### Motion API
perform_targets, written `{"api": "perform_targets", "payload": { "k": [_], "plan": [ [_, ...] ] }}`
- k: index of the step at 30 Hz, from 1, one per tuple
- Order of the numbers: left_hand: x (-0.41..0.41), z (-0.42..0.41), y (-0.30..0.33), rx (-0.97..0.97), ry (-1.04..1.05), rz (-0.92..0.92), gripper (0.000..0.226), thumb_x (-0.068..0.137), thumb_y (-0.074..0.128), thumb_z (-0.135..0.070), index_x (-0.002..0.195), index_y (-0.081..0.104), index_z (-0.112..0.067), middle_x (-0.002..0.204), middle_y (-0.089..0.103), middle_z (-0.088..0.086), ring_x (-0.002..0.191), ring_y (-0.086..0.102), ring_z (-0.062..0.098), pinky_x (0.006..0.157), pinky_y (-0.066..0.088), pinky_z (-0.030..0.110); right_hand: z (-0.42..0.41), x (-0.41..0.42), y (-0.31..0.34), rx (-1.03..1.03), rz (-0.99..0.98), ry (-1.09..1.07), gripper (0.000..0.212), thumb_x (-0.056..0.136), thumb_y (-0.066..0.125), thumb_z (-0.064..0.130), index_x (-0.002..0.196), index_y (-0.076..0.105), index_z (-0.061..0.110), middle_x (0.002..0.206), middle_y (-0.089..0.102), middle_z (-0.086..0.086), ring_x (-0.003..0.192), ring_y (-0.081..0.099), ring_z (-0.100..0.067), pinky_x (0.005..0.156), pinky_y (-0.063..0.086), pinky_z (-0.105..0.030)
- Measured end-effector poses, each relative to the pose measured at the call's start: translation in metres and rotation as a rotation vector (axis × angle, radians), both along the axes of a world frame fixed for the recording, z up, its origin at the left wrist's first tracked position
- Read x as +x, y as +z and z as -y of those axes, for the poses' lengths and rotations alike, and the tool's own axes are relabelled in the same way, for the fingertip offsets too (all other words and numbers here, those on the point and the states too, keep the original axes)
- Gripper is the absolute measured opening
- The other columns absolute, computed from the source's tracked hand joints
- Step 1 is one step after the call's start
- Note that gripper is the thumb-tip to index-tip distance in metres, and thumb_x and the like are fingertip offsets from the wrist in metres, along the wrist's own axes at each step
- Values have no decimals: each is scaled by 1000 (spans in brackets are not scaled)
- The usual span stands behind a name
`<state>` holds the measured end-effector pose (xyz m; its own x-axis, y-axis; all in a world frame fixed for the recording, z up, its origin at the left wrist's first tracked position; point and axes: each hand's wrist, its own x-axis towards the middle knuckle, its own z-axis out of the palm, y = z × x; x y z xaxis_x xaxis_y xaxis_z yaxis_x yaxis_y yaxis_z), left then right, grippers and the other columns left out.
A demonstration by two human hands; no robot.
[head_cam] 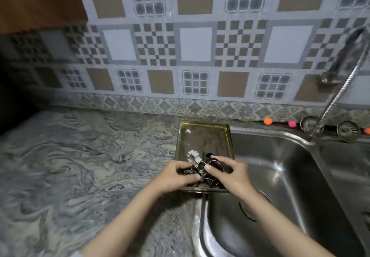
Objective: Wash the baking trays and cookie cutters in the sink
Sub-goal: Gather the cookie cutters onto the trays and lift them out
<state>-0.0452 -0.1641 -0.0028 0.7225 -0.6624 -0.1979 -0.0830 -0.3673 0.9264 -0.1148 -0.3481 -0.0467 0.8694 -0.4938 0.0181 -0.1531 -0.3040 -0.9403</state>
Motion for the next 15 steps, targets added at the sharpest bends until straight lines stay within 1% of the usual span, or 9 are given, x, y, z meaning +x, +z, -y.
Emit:
{"api": "perform_targets", "payload": {
  "k": [1,2,5,8,11,12,13,14,15],
  "plan": [
    [15,-9,1,8,-17,13,23,80,75,-15,90,72,-35,91,73,-12,87,65,0,83,48,12,-10,12,2,3,-8,0,61,36,66,88,89,68,57,96,71,15,107,61,-12,99,47,-37],
    [30,-17,2,10,-31,21,22,77,77,-20,92,72,-36,94,74,-13,91,66,1,86,47,12,-19,24,2,23,-18,3,63,37,66,87,90,69,54,101,70,13,108,61,-12,100,47,-37],
    [72,-34,0,39,-65,36,31,65,76,-41,95,74,-36,102,74,-9,101,67,8,94,47,20,-35,61,0,33,-50,6,66,37,69,86,95,68,54,112,64,5,110,59,-12,100,48,-37],
    [109,-40,-1,74,-73,45,20,69,77,-37,89,74,-41,100,74,-11,100,67,8,96,46,22,-41,97,0,34,-77,-27,70,32,68,88,95,67,56,115,61,0,109,59,-12,101,47,-35],
    [142,-41,-4,106,-69,56,20,74,78,-31,89,70,-42,97,70,-20,99,64,1,97,44,20,-45,127,1,32,-105,-60,69,30,64,91,91,67,58,115,64,4,113,57,-15,104,44,-39],
    [152,-41,-6,113,-77,59,21,76,78,-29,90,69,-42,97,70,-21,99,64,0,99,44,22,-46,136,-1,28,-102,-72,68,30,62,93,88,67,59,113,65,8,114,56,-16,105,42,-41],
    [161,-39,-8,117,-81,60,22,74,78,-31,91,69,-42,98,70,-20,100,64,2,101,44,24,-47,142,-1,26,-101,-86,66,29,61,93,86,66,59,111,67,12,116,56,-16,106,40,-42],
    [168,-38,-10,123,-84,61,25,70,80,-38,92,69,-42,101,71,-17,102,64,3,104,43,27,-48,148,-2,24,-99,-103,66,30,60,94,85,66,59,110,68,15,117,55,-15,108,37,-43],
    [175,-36,-12,124,-80,64,33,62,80,-47,94,70,-42,105,71,-15,105,63,5,106,41,29,-48,153,-2,22,-119,-119,66,31,60,93,87,67,58,111,68,17,120,53,-15,111,31,-45]
  ]
}}
